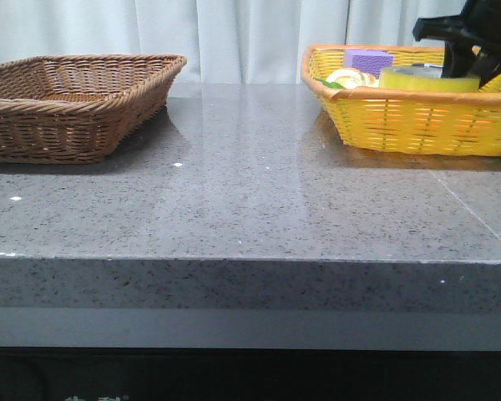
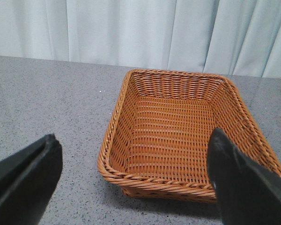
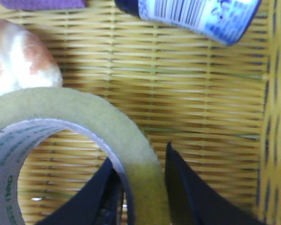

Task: Transfer tape with both arms
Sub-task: 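Reach the right gripper down into the yellow basket onto the tape roll, then grasp the yellow tape roll with the right gripper and lift it out, then set the tape roll on the table between the baskets, release right gripper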

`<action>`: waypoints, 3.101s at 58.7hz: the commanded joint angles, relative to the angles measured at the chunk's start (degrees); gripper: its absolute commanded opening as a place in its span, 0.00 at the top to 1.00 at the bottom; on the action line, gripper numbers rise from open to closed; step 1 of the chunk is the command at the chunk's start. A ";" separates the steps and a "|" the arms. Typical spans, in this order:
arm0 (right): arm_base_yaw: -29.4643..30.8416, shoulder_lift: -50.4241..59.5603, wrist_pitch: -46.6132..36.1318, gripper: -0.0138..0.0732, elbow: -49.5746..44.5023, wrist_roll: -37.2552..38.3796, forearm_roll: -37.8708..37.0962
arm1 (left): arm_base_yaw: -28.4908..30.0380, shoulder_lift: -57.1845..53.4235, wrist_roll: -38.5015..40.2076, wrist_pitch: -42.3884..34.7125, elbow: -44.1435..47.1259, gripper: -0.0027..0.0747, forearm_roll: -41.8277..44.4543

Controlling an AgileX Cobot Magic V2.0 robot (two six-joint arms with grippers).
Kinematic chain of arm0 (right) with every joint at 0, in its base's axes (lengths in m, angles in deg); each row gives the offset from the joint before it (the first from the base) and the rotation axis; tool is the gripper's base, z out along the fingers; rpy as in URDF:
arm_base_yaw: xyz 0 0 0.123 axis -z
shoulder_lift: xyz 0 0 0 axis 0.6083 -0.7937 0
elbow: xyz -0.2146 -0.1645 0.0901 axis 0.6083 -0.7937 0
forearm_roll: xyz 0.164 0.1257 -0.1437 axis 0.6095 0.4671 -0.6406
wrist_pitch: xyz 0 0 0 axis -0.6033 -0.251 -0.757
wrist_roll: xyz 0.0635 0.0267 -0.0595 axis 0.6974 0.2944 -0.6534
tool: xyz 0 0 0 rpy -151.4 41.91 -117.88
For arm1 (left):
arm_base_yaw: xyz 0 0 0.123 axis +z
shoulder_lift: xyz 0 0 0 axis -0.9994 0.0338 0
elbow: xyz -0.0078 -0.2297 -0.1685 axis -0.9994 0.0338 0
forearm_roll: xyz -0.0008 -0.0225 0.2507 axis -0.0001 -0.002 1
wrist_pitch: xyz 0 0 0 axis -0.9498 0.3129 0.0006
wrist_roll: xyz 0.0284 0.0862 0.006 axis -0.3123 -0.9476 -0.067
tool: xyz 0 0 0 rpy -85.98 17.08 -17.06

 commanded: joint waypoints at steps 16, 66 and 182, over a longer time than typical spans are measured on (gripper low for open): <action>-1.43 14.33 -2.90 0.72 2.08 -1.30 1.32 | -0.03 0.29 0.23 -4.40 -2.11 0.17 0.08; -34.13 23.29 -15.75 0.72 -25.37 -6.06 4.95 | -0.03 0.29 0.23 -4.40 -2.11 0.17 0.08; -17.78 44.19 -24.84 0.92 -38.68 -5.16 4.95 | -0.03 0.29 0.23 -4.40 -2.11 0.17 0.08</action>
